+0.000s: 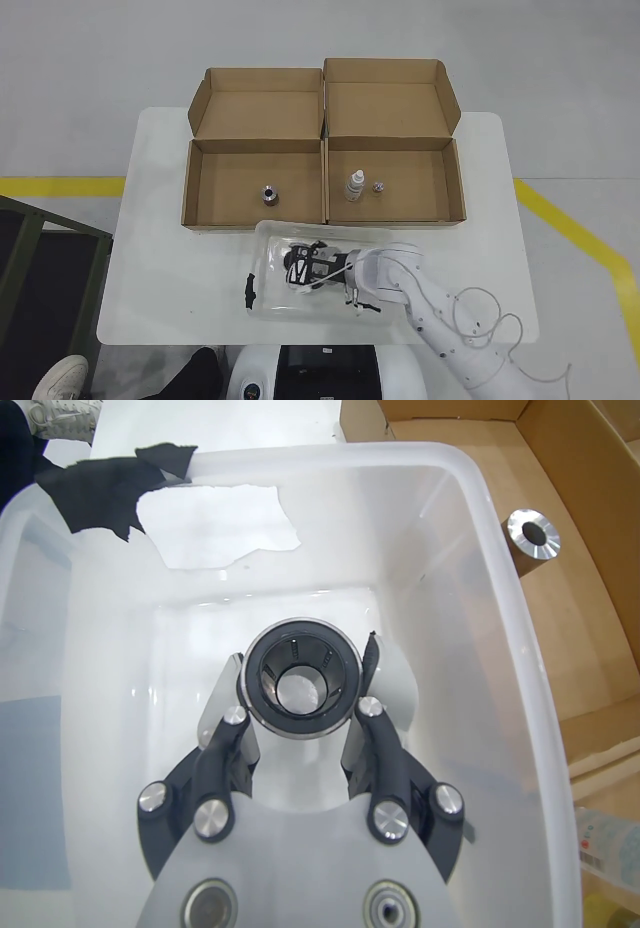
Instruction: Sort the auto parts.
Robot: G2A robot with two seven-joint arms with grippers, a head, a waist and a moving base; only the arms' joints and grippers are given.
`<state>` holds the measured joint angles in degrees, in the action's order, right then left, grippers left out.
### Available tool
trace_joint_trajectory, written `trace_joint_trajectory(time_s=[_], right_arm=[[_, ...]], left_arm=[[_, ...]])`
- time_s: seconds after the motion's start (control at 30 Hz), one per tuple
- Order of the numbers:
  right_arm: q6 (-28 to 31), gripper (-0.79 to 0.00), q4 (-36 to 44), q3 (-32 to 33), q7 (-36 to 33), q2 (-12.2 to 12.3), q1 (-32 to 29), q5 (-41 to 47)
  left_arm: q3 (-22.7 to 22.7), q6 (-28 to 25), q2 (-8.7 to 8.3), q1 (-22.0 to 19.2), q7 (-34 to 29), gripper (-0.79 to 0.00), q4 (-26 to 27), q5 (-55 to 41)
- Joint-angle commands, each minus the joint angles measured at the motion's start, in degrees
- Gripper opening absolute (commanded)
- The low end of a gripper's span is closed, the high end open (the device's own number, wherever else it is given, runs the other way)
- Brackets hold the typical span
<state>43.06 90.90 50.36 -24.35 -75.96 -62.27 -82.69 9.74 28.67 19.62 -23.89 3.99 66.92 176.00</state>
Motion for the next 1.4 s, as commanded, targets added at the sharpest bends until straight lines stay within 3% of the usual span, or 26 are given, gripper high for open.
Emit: trace_joint_trajectory(time_s=[0.0,0.07,0.17,0.77,1.37], right_arm=[[0.42,-0.511,0.10,0.11,0.06,0.07,-0.03,0.77],[0.82,-0.582,0.26,0.21,0.19,0.14,-0.16,1.70],[1.07,-0.785,0.74,0.56,0.29,0.26,-0.30,3.09],[0.89,-0.785,12.48,5.66,-2.59,1.80,-3.74,13.96],[-3.23,-0.785,21.47,9.82,6.62,2.20,-2.93,22.77]], left_arm=[[0.00,0.00,0.00,0.00,0.00,0.000,0.00,0.00],[0.00,0.00,0.00,0.00,0.00,0.000,0.00,0.00],[0.00,0.00,0.00,0.00,0.00,0.000,0.00,0.00],[0.00,0.00,0.00,0.00,0.00,0.000,0.00,0.00],[0.00,0.00,0.00,0.00,0.00,0.000,0.00,0.00]])
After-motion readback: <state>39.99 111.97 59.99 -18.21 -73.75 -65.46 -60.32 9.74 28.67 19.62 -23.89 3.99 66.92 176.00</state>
